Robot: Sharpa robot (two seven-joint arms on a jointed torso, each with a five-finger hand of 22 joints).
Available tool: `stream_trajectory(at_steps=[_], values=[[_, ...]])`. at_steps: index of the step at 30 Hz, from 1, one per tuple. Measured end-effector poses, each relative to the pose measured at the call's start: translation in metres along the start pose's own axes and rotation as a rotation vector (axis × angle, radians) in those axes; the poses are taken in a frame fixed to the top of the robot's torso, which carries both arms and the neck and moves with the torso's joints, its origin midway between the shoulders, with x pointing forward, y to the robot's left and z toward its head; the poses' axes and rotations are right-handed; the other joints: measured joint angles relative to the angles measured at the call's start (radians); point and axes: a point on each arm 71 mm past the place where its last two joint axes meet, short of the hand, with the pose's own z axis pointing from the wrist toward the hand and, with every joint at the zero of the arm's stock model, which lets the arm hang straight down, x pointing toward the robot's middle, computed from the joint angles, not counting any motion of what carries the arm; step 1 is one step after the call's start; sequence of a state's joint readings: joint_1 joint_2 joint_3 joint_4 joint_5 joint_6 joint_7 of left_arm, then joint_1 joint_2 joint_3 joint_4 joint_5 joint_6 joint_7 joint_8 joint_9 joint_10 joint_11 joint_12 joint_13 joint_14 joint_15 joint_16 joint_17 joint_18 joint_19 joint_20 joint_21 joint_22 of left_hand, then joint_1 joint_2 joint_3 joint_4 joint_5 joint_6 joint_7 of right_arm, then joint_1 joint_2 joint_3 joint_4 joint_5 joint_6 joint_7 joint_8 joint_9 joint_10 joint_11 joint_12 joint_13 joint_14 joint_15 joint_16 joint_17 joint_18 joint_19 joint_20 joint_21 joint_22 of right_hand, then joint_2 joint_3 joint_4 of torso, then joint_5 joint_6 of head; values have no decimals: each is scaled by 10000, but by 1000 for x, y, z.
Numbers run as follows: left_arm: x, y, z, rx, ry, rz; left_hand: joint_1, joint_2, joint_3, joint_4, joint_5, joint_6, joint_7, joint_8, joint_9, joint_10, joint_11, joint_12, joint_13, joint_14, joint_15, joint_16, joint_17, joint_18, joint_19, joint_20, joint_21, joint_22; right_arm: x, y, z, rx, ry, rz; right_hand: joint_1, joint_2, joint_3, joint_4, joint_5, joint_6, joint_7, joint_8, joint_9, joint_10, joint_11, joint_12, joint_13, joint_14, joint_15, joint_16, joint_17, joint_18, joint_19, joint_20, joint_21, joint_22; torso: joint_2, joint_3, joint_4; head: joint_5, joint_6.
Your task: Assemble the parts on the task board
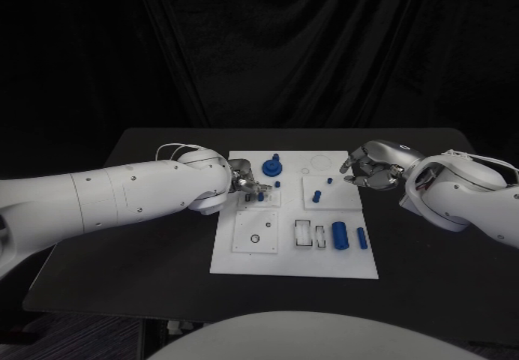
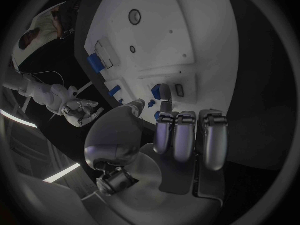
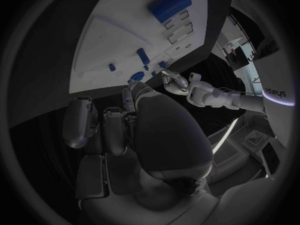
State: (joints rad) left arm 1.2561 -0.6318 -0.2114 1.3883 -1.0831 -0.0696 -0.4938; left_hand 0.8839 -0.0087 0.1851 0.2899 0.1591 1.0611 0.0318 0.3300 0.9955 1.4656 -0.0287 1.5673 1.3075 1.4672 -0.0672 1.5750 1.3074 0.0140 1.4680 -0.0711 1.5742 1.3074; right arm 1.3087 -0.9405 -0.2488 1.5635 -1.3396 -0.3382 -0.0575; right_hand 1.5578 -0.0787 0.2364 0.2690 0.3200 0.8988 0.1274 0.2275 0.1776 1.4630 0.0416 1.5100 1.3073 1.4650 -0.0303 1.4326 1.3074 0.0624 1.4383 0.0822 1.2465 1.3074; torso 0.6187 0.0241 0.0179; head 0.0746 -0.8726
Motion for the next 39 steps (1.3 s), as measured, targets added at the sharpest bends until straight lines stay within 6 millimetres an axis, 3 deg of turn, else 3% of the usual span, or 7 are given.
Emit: stream_trajectory(at_steps=[6, 10, 16, 19, 24, 28, 39], values=[[-19, 2, -13, 577, -1046, -482, 329, 124, -388, -17, 246, -234, -122, 574, 1118, -4, -63, 0, 0, -2, -98, 0, 0, -2, -24, -78, 0, 0, 0, 0, -1, 6, -28, 3, 0, 0, 0, 0, 0, 0, 0, 0, 0, 0, 0, 0, 0, 0, 0, 0, 0, -1, 0, 0, -46, -1, 6, -1, -1, 25, 0], [-43, -1, -22, 1042, -1884, -738, 928, 125, -461, -61, 902, -320, -208, 936, 1760, -1, -171, 0, 0, -20, -188, 0, 0, -1, -24, -151, 0, 0, 0, 0, 0, 1, -50, 4, 0, 0, 0, 0, 49, 0, 0, 0, -10, 0, -1, -47, 0, 0, 0, 0, 0, 0, 0, 0, -46, 0, 14, -8, -2, 32, -1], [-66, 6, -25, 1171, -2378, -1182, 1398, 144, -470, -70, 1259, -482, -232, 997, 2117, -1, -171, 0, 0, -20, -188, 0, 0, -1, 11, -186, 0, 0, -1, -1, 1, 9, -81, -4, -53, 53, 0, 0, 49, 0, 0, 0, -9, 0, -1, -104, 3, 0, 0, 0, 0, -1, 0, 0, -46, -1, 12, -3, -14, 35, -1], [-71, 12, -21, 942, -2303, -1227, 1566, 149, -469, -71, 1259, -631, -190, 971, 2159, -1, -171, 0, 0, -20, -188, 0, 0, -1, 11, -185, 0, 0, -1, -1, 1, 12, -87, -4, -53, 53, 25, 25, 94, 0, 0, 0, -17, 0, -1, -104, 3, 0, 0, 0, 0, 0, 0, 0, -46, -1, 12, 6, -20, 48, -1], [-73, 21, -12, 313, -1703, -984, 1727, 236, -553, -43, 849, -893, -34, 587, 2110, -1, -171, 0, 0, -20, -187, 0, 0, -1, 11, -185, 0, 0, 0, 0, 3, -7, -85, 1, -53, 53, 27, 27, 93, 0, 0, 0, -18, -1, -1, -104, 3, 0, 0, 0, 0, 0, 0, 0, -46, -1, 14, 17, -16, 26, 0], [-76, 25, -3, -103, -1320, -746, 1814, 241, -566, -57, 794, -893, -34, 532, 2031, -2, -171, 0, 0, -20, -187, 0, 0, -1, 11, -185, 0, 0, 0, 0, 4, 3, -88, -3, -53, 53, 27, 27, 93, 0, 0, 0, -18, 0, -1, -126, 4, 0, 0, 0, 0, 0, 0, 0, -46, -1, 3, 28, -6, 23, 0], [-81, 32, 18, -1011, -639, -288, 1809, 246, -802, 8, 384, -893, -34, 308, 1910, -3, -100, 0, 0, -20, -111, 0, 0, -1, -26, -148, 0, 0, 0, 1, 5, -18, -82, -1, -53, 53, 27, 27, 130, 0, 0, 0, -26, -36, 34, -155, 3, 0, 0, 0, 0, -1, 0, 0, -46, -1, 0, -1, -10, 35, 0]])
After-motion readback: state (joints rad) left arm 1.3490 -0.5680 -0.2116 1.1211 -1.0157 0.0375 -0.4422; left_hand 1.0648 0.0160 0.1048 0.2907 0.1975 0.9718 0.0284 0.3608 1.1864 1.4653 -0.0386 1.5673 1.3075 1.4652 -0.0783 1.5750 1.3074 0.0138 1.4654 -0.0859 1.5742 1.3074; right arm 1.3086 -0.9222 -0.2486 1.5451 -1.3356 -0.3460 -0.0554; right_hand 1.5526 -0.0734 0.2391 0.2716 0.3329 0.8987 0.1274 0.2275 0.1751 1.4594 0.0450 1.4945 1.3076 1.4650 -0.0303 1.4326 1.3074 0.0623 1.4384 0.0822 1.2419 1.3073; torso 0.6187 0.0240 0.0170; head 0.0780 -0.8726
